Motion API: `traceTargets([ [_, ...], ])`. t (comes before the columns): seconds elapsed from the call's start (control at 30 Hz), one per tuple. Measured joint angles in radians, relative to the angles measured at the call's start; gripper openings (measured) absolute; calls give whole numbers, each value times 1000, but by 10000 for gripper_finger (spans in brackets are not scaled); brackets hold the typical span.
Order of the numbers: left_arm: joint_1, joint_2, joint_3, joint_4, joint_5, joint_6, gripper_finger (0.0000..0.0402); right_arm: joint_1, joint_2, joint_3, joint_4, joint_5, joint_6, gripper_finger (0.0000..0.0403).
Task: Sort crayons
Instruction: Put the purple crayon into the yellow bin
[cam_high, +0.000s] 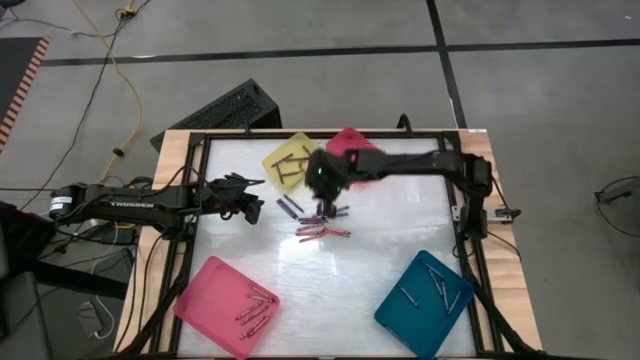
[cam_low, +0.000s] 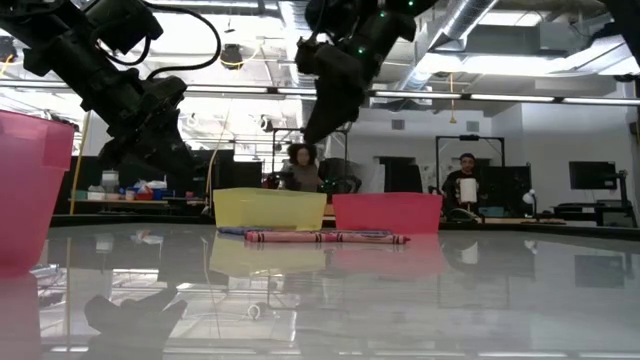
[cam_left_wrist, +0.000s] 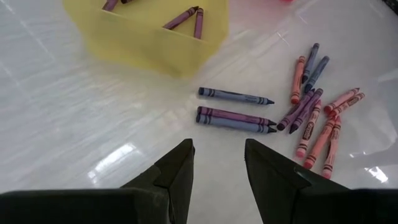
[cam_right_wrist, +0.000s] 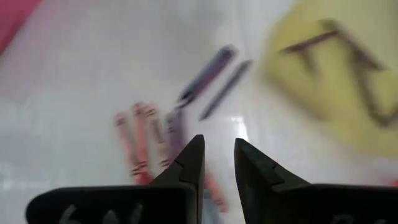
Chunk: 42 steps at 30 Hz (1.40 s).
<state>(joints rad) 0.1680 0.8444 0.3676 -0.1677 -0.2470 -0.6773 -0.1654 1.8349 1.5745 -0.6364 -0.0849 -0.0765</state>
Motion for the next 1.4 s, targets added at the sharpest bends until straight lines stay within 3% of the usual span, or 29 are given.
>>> traceTargets([
  [0.17,0,0,0,0,1,0,133,84,24,-86,154,38,-12,83],
  [0.43,0,0,0,-10,19,-20,133,120,85,-126,310,93,-34,83],
  [0.83,-2,0,-1,-28,37,-42,133,120,213,-126,306,111,14,83],
  [1.4,-2,0,-1,-25,32,-54,133,126,229,-126,254,173,61,69],
])
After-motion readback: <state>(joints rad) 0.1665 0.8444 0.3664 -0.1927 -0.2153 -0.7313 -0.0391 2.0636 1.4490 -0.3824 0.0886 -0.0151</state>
